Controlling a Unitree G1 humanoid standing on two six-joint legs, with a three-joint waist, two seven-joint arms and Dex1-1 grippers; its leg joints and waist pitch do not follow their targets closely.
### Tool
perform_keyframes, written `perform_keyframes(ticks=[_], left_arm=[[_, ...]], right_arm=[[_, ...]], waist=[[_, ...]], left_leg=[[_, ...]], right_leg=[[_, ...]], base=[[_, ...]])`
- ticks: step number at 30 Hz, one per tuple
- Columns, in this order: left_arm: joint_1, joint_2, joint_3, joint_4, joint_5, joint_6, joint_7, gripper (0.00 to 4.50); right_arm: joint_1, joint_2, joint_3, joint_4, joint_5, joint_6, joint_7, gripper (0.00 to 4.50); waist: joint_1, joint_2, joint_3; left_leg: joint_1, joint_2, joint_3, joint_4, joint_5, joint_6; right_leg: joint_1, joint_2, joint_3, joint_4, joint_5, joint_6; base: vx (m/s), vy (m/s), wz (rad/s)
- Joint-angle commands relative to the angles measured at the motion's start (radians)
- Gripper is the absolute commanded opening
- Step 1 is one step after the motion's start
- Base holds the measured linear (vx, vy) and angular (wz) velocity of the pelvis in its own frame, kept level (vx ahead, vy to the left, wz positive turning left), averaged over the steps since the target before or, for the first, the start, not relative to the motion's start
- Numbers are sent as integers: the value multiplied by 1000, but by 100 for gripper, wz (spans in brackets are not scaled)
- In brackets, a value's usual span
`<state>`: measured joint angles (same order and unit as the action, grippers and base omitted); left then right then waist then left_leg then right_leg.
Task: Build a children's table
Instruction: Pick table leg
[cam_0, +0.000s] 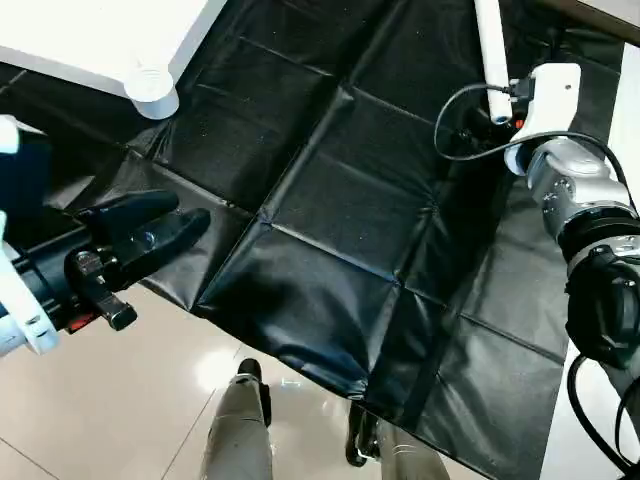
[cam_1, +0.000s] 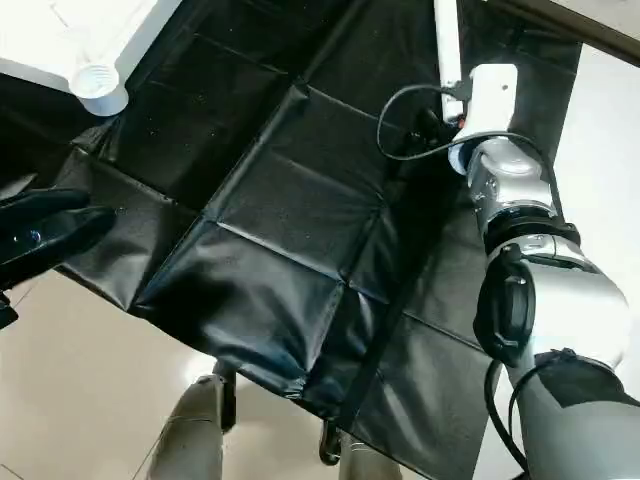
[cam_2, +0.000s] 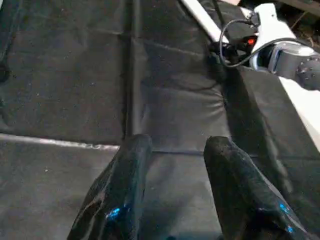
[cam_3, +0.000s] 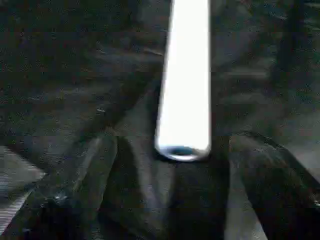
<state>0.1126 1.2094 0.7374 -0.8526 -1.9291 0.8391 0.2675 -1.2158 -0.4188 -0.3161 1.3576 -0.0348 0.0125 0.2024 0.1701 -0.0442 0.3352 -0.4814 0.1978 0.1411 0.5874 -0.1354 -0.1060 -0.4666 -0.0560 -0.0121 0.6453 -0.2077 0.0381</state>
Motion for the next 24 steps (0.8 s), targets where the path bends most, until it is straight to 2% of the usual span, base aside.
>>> perform_keyframes(ticks=[1, 6, 8, 9, 10, 12, 14, 17, 18, 24], left_arm=[[12, 13, 0, -26, -5, -12, 11, 205], [16, 13, 4, -27, -6, -16, 14, 205], [26, 13, 20, -26, -8, -13, 12, 205], [26, 13, 20, -26, -8, -13, 12, 205], [32, 13, 30, -26, -9, -11, 10, 205], [40, 11, 42, -26, -10, -10, 8, 205], [48, 9, 49, -29, -10, -11, 6, 205], [55, 5, 54, -33, -12, -12, 6, 205], [55, 5, 54, -33, -12, -12, 6, 205], [71, -1, 68, -39, -15, -12, 4, 205]], right_arm=[[11, -18, -2, 16, -4, 24, -30, 395], [10, -5, -14, 17, -3, 37, -46, 395], [8, 0, -23, 17, 5, 39, -50, 395], [8, 0, -23, 17, 5, 39, -50, 395], [8, 2, -25, 17, 8, 40, -51, 377], [8, 3, -28, 17, 12, 39, -48, 377], [8, 4, -33, 16, 12, 39, -50, 343], [10, 6, -41, 16, 17, 37, -53, 336], [10, 6, -41, 16, 17, 37, -53, 309], [11, 14, -78, 13, 54, 47, -62, 265]], waist=[[1, 9, -101], [0, 11, -101], [-2, 4, -100], [-2, 5, -100], [-3, 4, -100], [-4, 2, -100], [-4, 2, -100], [-5, 2, -99], [-4, 3, -99], [-4, 4, -99]], left_leg=[[47, -20, 2, -40, 68, -217], [48, -19, 1, -40, 61, -213], [46, -19, 2, -39, 69, -209], [47, -19, 2, -39, 67, -209], [47, -19, 2, -39, 65, -206], [47, -18, 2, -39, 65, -205], [47, -18, 2, -39, 69, -202], [47, -18, 2, -39, 65, -200], [48, -18, 2, -38, 67, -200], [47, -18, 2, -39, 61, -197]], right_leg=[[89, -22, 19, -35, 410, -90], [88, -24, 20, -33, 400, -88], [89, -23, 21, -32, 412, -83], [88, -23, 21, -32, 410, -81], [88, -23, 21, -32, 407, -80], [89, -23, 21, -33, 406, -78], [87, -22, 21, -32, 409, -76], [87, -24, 21, -32, 405, -76], [86, -23, 22, -32, 404, -76], [86, -24, 22, -32, 400, -79]], base=[[0, 0, 0], [0, 0, 0], [0, 0, 0], [0, 0, 0], [0, 0, 0], [0, 0, 0], [0, 0, 0], [0, 0, 0], [0, 0, 0], [0, 0, 0]])
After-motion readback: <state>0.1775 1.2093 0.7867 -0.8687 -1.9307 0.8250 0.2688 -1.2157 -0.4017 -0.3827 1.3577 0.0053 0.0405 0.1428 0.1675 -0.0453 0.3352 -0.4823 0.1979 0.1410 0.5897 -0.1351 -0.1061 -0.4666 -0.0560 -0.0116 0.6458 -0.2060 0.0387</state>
